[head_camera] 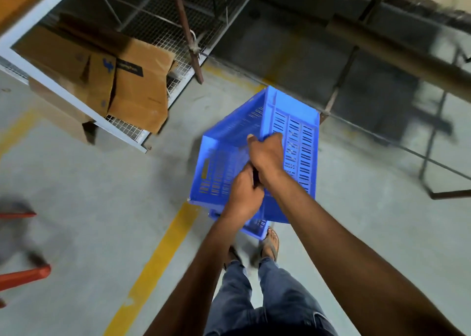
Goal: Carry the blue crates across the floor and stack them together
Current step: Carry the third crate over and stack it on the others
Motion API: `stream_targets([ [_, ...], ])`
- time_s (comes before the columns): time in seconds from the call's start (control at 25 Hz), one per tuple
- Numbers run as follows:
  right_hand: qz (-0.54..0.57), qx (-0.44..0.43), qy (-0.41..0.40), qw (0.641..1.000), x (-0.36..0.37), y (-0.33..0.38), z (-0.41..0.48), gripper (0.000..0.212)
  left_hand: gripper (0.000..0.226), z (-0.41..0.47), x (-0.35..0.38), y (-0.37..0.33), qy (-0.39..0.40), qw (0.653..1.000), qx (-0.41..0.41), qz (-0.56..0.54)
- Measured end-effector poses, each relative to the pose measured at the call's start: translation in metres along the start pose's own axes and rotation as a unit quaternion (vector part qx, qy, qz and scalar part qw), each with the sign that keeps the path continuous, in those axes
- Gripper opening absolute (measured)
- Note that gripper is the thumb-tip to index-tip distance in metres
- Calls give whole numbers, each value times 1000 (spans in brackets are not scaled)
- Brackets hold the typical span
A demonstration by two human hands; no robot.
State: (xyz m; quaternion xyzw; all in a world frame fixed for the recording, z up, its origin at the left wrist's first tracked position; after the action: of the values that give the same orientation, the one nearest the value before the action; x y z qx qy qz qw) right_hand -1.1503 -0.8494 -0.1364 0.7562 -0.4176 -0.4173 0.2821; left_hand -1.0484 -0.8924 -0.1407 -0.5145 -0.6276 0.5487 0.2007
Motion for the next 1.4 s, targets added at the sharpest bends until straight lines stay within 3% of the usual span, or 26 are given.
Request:
stream_targets([
  [0.08,34,8,-11,999,-15,-4,8,30,25,3,2,0,127,989,8,-80],
  [0.12,41,-1,-10,999,-21,-4,9,30,21,10,-9,5,129,986,1,-104],
  [0.32,38,-73,6,997,-54,19,-2,32,10,43,-82,64,-124,987,-91,-42],
  [0.56,22,-136,4,990,-108,78,-37,32,44,32,-104,128,-146,950,-272,47],
  [0.8,78,-116,45,989,-139,112,-76,29,55,8,-138,126,-229,925,-293,-82],
  [0.84,86,-116,52,988,-146,118,-80,28,53,10,-145,126,-220,919,-286,-161],
  [0.92,111,-114,83,984,-159,129,-86,28,67,14,-144,122,-102,898,-259,-340],
  [1.0,125,-106,124,979,-169,139,-86,28,85,15,-148,116,-10,888,-242,-392],
  [1.08,115,-103,136,979,-174,142,-79,29,73,12,-154,115,13,891,-239,-385],
  [1.16,75,-122,113,983,-172,138,-68,28,55,10,-157,120,-18,907,-246,-342],
  [1.28,-72,-213,63,972,-159,121,-52,20,47,-3,-182,143,-197,928,-252,-189],
  [1.4,-264,-251,-13,931,-148,92,-33,21,45,-38,-208,154,-274,922,-270,-36],
])
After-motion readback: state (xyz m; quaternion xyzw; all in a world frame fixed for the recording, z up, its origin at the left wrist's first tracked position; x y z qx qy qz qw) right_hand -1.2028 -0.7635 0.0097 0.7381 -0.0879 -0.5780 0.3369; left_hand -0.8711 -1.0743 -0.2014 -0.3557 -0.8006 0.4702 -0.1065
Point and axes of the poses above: each hand's wrist, its own z-axis towards the middle knuckle, its own x-axis out of the palm, y = z × x, the point moved 8 cm from there along z, towards the middle knuckle, and after that the axes turned 2 degrees about z, right-handed, at the moved point
